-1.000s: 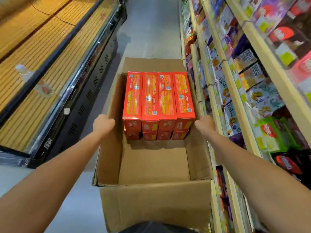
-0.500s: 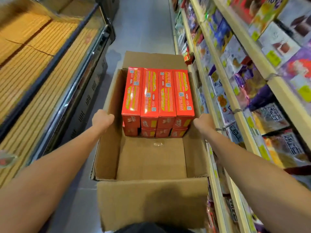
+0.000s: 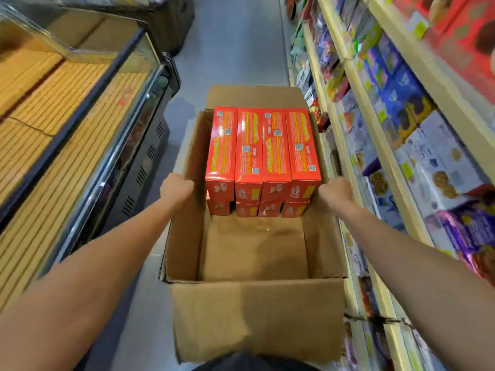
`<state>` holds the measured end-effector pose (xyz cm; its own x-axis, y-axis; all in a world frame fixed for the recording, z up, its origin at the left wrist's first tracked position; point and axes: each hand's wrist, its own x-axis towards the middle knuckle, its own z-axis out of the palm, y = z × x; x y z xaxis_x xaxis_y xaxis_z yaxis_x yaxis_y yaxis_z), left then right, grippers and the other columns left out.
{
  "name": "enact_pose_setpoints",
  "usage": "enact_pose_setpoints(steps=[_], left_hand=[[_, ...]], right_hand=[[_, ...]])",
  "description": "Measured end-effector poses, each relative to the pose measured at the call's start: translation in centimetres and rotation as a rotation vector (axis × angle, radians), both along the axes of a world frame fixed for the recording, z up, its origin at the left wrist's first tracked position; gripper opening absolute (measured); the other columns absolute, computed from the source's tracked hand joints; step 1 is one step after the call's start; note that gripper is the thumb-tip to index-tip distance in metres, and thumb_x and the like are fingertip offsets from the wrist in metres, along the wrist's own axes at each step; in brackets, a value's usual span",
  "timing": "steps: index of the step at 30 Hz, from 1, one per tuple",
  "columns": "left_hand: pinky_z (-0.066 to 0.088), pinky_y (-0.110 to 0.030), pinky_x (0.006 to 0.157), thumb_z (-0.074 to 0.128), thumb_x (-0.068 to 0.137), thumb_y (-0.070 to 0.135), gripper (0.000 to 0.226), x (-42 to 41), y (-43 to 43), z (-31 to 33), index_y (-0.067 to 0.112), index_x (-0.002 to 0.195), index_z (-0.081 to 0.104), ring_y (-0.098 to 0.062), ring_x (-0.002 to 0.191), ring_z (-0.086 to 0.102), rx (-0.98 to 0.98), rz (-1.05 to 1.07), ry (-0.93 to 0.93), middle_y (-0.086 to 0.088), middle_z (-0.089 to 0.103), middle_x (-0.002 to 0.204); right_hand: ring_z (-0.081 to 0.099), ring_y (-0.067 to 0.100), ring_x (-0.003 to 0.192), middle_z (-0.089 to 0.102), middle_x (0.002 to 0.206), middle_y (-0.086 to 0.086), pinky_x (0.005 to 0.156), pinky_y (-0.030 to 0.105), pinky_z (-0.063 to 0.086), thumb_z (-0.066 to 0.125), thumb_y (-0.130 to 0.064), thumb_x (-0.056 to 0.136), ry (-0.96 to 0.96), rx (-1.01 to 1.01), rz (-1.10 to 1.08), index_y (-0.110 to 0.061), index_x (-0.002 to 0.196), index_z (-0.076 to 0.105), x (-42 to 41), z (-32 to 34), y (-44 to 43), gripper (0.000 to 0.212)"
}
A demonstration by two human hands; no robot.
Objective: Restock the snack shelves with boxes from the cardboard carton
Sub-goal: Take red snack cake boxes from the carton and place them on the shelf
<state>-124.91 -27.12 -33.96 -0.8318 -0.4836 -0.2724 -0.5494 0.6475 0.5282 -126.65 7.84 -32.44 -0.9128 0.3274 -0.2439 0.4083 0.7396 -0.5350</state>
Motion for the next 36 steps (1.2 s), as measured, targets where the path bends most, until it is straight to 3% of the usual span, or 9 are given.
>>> enact_pose_setpoints(steps=[3, 7, 11, 14, 16, 20, 26, 29, 36], left_hand=[[0.043, -0.033, 0.068, 0.055, 0.083, 0.016, 0.026, -6.7, 0.5, 0.4, -0.005, 0.096, 0.063, -0.038, 0.093, 0.062, 0.010, -0.008, -0.014, -0.020, 0.064, 0.094], [0.048, -0.037, 0.073, 0.052, 0.084, 0.015, 0.027, -15.6, 0.7, 0.2, -0.006, 0.096, 0.062, -0.039, 0.094, 0.062, 0.041, 0.001, -0.021, -0.023, 0.065, 0.099], [0.039, -0.029, 0.055, 0.051, 0.081, 0.012, 0.017, -23.7, 0.5, -1.0, 0.006, 0.065, 0.051, -0.033, 0.079, 0.059, 0.100, -0.003, -0.040, -0.007, 0.052, 0.065], [0.037, -0.029, 0.059, 0.051, 0.081, 0.011, 0.023, -29.3, 0.3, -2.1, 0.008, 0.060, 0.045, -0.030, 0.073, 0.053, 0.089, 0.003, -0.061, -0.010, 0.051, 0.066], [0.038, -0.031, 0.065, 0.052, 0.082, 0.010, 0.016, -32.9, 0.3, -3.2, 0.003, 0.068, 0.050, -0.030, 0.075, 0.051, 0.102, -0.002, -0.069, -0.015, 0.054, 0.077], [0.046, -0.036, 0.074, 0.052, 0.083, 0.013, 0.024, -39.4, 0.0, -6.6, -0.004, 0.097, 0.063, -0.039, 0.091, 0.060, 0.113, -0.011, -0.104, -0.020, 0.060, 0.090], [0.052, -0.041, 0.080, 0.052, 0.079, 0.012, 0.025, -48.5, 0.8, -13.5, -0.004, 0.092, 0.065, -0.041, 0.090, 0.063, 0.126, -0.009, -0.156, -0.025, 0.066, 0.093], [0.051, -0.041, 0.080, 0.052, 0.080, 0.011, 0.022, -51.2, 1.7, -18.4, -0.004, 0.090, 0.065, -0.041, 0.089, 0.063, 0.124, 0.001, -0.155, -0.026, 0.066, 0.092], [0.051, -0.039, 0.077, 0.053, 0.081, 0.012, 0.024, -53.0, 4.0, -32.6, -0.003, 0.094, 0.065, -0.040, 0.088, 0.063, 0.200, 0.018, -0.164, -0.021, 0.064, 0.088]], right_hand=[[0.047, 0.028, 0.071, 0.050, 0.070, 0.010, 0.055, 0.028, 0.031, 0.052, -0.005, 0.083, -0.012, 0.012, -0.002, -0.002, 0.073, 0.050, -6.7, 0.3, 0.1, 0.011], [0.049, 0.029, 0.069, 0.051, 0.068, 0.009, 0.049, 0.028, 0.030, 0.053, -0.007, 0.083, -0.037, 0.017, -0.020, -0.008, 0.059, 0.042, -16.2, 0.3, -0.1, 0.026], [0.050, 0.027, 0.066, 0.058, 0.075, 0.012, 0.048, 0.027, 0.032, 0.054, -0.007, 0.082, -0.071, -0.009, -0.057, -0.009, 0.060, 0.045, -24.2, -0.4, -0.5, 0.024], [0.057, 0.030, 0.078, 0.066, 0.096, 0.018, 0.061, 0.031, 0.043, 0.053, -0.008, 0.084, -0.090, -0.019, -0.070, -0.004, 0.089, 0.062, -29.1, -1.3, -1.0, 0.010], [0.061, 0.036, 0.093, 0.064, 0.110, 0.022, 0.076, 0.038, 0.050, 0.052, -0.004, 0.085, -0.096, -0.047, -0.102, 0.009, 0.116, 0.054, -32.2, -2.3, -1.3, 0.034], [0.057, 0.037, 0.109, 0.057, 0.126, 0.022, 0.087, 0.037, 0.047, 0.051, -0.004, 0.088, -0.093, -0.003, -0.135, 0.008, 0.127, 0.046, -38.1, -5.0, -1.9, 0.041], [0.058, 0.038, 0.102, 0.063, 0.112, 0.022, 0.061, 0.029, 0.037, 0.052, -0.007, 0.085, -0.189, 0.059, -0.105, 0.003, 0.103, 0.060, -46.2, -12.5, -1.1, 0.022], [0.058, 0.036, 0.089, 0.065, 0.102, 0.022, 0.065, 0.031, 0.038, 0.053, -0.008, 0.086, -0.199, 0.033, -0.139, 0.005, 0.097, 0.062, -48.9, -17.5, -0.2, 0.020], [0.060, 0.040, 0.091, 0.064, 0.092, 0.023, 0.065, 0.032, 0.037, 0.052, -0.005, 0.083, -0.205, 0.042, -0.127, 0.003, 0.082, 0.062, -51.3, -31.4, 1.9, 0.012]])
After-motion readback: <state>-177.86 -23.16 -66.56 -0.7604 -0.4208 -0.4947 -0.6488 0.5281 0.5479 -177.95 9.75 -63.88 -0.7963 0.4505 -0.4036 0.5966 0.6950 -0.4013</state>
